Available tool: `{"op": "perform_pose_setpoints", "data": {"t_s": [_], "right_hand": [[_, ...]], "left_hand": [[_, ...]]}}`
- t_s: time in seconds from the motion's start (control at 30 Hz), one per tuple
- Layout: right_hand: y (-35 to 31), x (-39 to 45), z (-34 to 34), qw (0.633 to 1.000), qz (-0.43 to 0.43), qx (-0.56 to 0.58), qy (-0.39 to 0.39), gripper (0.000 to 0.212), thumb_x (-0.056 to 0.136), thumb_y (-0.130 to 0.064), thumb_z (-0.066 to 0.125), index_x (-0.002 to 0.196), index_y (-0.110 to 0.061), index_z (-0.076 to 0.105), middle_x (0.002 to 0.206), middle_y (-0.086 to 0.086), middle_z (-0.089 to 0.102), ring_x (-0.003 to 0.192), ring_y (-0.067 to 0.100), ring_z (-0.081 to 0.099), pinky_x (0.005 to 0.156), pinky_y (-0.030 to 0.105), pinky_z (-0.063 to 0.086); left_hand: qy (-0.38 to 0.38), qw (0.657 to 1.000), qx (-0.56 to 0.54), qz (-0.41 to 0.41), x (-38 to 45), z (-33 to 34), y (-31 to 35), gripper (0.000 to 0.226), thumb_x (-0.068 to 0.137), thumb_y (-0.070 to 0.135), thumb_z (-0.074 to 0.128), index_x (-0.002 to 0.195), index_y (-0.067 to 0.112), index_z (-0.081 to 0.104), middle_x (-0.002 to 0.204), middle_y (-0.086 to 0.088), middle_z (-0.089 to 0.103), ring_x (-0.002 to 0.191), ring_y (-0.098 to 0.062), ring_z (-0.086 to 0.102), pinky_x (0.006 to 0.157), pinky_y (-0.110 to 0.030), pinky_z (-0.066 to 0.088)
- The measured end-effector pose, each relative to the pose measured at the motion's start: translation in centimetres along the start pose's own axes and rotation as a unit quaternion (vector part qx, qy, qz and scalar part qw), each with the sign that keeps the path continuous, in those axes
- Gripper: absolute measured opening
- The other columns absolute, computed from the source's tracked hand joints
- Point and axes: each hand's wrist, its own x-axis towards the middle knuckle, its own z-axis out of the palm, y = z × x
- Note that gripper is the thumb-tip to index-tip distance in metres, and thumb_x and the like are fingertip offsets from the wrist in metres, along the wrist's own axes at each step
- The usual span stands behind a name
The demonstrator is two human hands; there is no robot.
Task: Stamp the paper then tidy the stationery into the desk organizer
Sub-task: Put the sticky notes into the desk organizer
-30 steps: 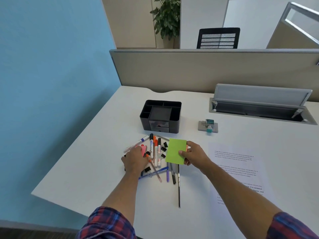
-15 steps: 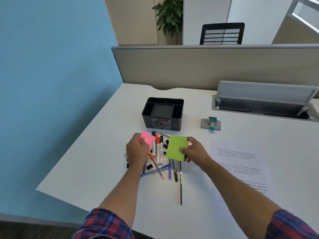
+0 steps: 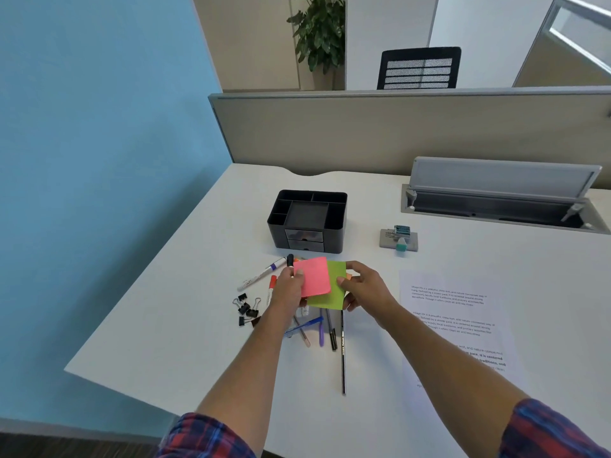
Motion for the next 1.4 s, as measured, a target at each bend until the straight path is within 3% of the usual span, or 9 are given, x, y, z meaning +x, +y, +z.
{"op": "perform_pose_setpoints", "data": {"t_s": [0.3, 0.47, 0.57, 0.7, 0.87, 0.97, 1.2, 1.3, 1.4], "right_hand": [[-0.9, -0.6, 0.5, 0.994, -0.030, 0.090, -0.051, 0.034, 0.091, -0.023, 0.075, 0.123, -0.022, 0.065, 0.087, 0.013, 0.075, 0.065, 0.032, 0.071, 0.066, 0.040, 0.062], [-1.2, -0.7, 0.5, 0.989, -0.029, 0.133, -0.050, 0.034, 0.087, -0.024, 0.079, 0.117, -0.016, 0.068, 0.086, 0.017, 0.075, 0.065, 0.029, 0.070, 0.068, 0.041, 0.062], [-1.6, -0.8, 0.7, 0.988, -0.033, 0.140, -0.058, 0.036, 0.087, -0.029, 0.078, 0.118, -0.012, 0.068, 0.087, 0.015, 0.075, 0.069, 0.028, 0.071, 0.070, 0.040, 0.061], [-2.0, -0.7, 1.4, 0.988, -0.035, 0.137, -0.054, 0.035, 0.090, -0.036, 0.074, 0.114, -0.012, 0.068, 0.090, 0.015, 0.076, 0.076, 0.031, 0.074, 0.076, 0.043, 0.062], [-2.2, 0.2, 1.7, 0.985, -0.017, 0.165, -0.045, 0.031, 0.090, -0.034, 0.073, 0.110, -0.012, 0.066, 0.091, 0.015, 0.075, 0.075, 0.035, 0.074, 0.074, 0.043, 0.062], [-2.0, 1.0, 1.7, 0.987, -0.027, 0.156, -0.007, 0.029, 0.076, -0.022, 0.063, 0.102, -0.011, 0.071, 0.085, 0.014, 0.070, 0.070, 0.029, 0.068, 0.060, 0.036, 0.058], [-2.1, 3.1, 1.5, 0.973, -0.084, 0.176, 0.125, 0.030, 0.075, -0.014, 0.053, 0.093, -0.021, 0.076, 0.093, 0.008, 0.070, 0.076, 0.023, 0.061, 0.044, 0.028, 0.046], [-2.5, 4.1, 1.2, 0.966, -0.122, 0.148, 0.172, 0.035, 0.089, -0.009, 0.059, 0.111, -0.035, 0.068, 0.081, -0.003, 0.070, 0.077, 0.016, 0.065, 0.051, 0.027, 0.050], [-3.1, 4.8, 1.4, 0.960, -0.175, 0.004, 0.217, 0.031, 0.096, -0.025, 0.062, 0.124, -0.039, 0.059, 0.109, -0.011, 0.068, 0.093, 0.009, 0.064, 0.068, 0.020, 0.053]], "left_hand": [[0.008, 0.999, 0.003, 0.033, -0.4, 0.9, 0.2, 0.043, 0.098, 0.016, 0.061, 0.124, 0.044, 0.040, 0.109, 0.012, 0.048, 0.093, -0.009, 0.052, 0.069, -0.030, 0.045], [-0.055, 0.996, -0.069, 0.016, -1.2, 0.9, 0.6, 0.034, 0.096, 0.011, 0.058, 0.115, 0.038, 0.059, 0.131, -0.003, 0.053, 0.113, -0.032, 0.059, 0.097, -0.056, 0.053], [-0.054, 0.988, -0.145, -0.021, -1.8, 1.1, 0.9, 0.015, 0.099, 0.023, 0.060, 0.113, 0.028, 0.062, 0.129, -0.013, 0.061, 0.113, -0.034, 0.062, 0.097, -0.054, 0.055], [-0.091, 0.974, -0.197, -0.067, -2.3, 1.4, 1.4, 0.051, 0.089, 0.058, 0.063, 0.120, 0.018, 0.068, 0.113, -0.014, 0.073, 0.101, -0.029, 0.070, 0.073, -0.041, 0.062], [-0.143, 0.964, -0.216, -0.064, -2.2, 1.2, 2.0, 0.054, 0.076, 0.072, 0.068, 0.095, 0.022, 0.074, 0.091, -0.009, 0.073, 0.086, -0.023, 0.069, 0.078, -0.034, 0.054], [-0.127, 0.964, -0.227, -0.055, -1.8, 0.7, 1.9, 0.054, 0.070, 0.050, 0.076, 0.111, 0.016, 0.065, 0.098, -0.013, 0.067, 0.078, -0.025, 0.064, 0.057, -0.028, 0.047], [-0.148, 0.916, -0.367, -0.068, 0.7, -0.9, 1.7, 0.043, 0.093, 0.049, 0.052, 0.104, 0.011, 0.068, 0.101, -0.020, 0.063, 0.084, -0.038, 0.067, 0.071, -0.045, 0.057], [-0.141, 0.918, -0.362, -0.075, 1.6, -1.1, 2.3, 0.055, 0.097, 0.059, 0.047, 0.118, 0.011, 0.063, 0.099, -0.023, 0.065, 0.079, -0.039, 0.069, 0.073, -0.046, 0.057], [-0.111, 0.924, -0.355, -0.084, 2.2, -0.9, 3.8, 0.064, 0.098, 0.067, 0.038, 0.126, 0.012, 0.055, 0.101, -0.024, 0.063, 0.080, -0.042, 0.070, 0.070, -0.048, 0.058]]}}
